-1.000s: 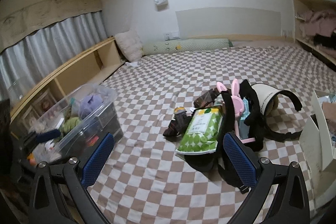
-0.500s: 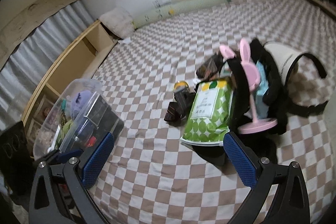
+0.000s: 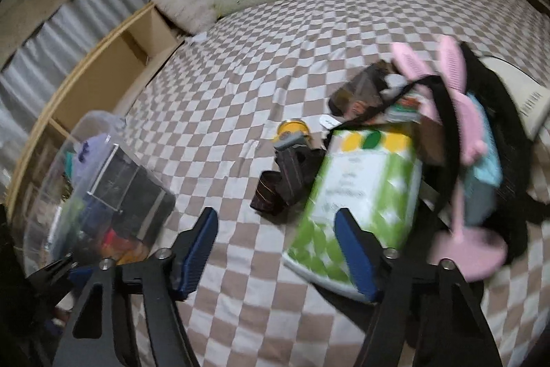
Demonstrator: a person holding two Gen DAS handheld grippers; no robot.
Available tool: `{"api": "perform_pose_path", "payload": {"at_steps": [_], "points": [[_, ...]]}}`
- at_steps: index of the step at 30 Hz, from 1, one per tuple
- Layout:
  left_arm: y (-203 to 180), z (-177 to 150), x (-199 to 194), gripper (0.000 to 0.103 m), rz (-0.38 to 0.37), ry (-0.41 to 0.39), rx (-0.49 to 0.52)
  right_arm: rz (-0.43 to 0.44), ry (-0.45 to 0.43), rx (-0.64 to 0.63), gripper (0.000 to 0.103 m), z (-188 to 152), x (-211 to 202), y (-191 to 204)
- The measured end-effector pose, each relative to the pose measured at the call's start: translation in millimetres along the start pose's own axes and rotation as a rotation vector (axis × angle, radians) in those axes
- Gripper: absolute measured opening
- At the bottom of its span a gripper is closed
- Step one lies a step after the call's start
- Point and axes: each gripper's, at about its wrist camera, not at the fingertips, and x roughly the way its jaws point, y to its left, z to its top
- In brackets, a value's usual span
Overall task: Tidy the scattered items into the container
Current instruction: 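Move the right tool toward the yellow headlamp on the bedspread, then grasp the yellow headlamp with the right tool and lift it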
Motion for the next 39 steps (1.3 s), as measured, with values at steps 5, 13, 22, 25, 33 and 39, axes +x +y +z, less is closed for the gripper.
{"api": "perform_pose_path", "payload": {"at_steps": [5,13,22,25,33,39], "points": [[3,-3,0,0.101,0.013,0.005,0.026,-0.044,0.026,-0.112,0.068,18,51,15],[4,-1,6,0.101,-0.004,0.015,0.034,-0.149,0.072,-0.175,0.064,42,115,8],[12,11,13,0.101,-0.011,-0.001,-0.018,-0.22,0.075,-0.232,0.052,53,159,7],[17,17,16,0.101,0.013,-0.014,-0.029,-0.236,0.066,-0.301,0.052,49,164,13],[20,47,9,0.101,-0.026,-0.113,-0.047,-0.032,0.092,-0.328,0.051,21,131,7],[30,81,39,0.1,0.015,-0.119,-0.08,0.184,0.173,-0.353,0.051,-45,90,5]]}}
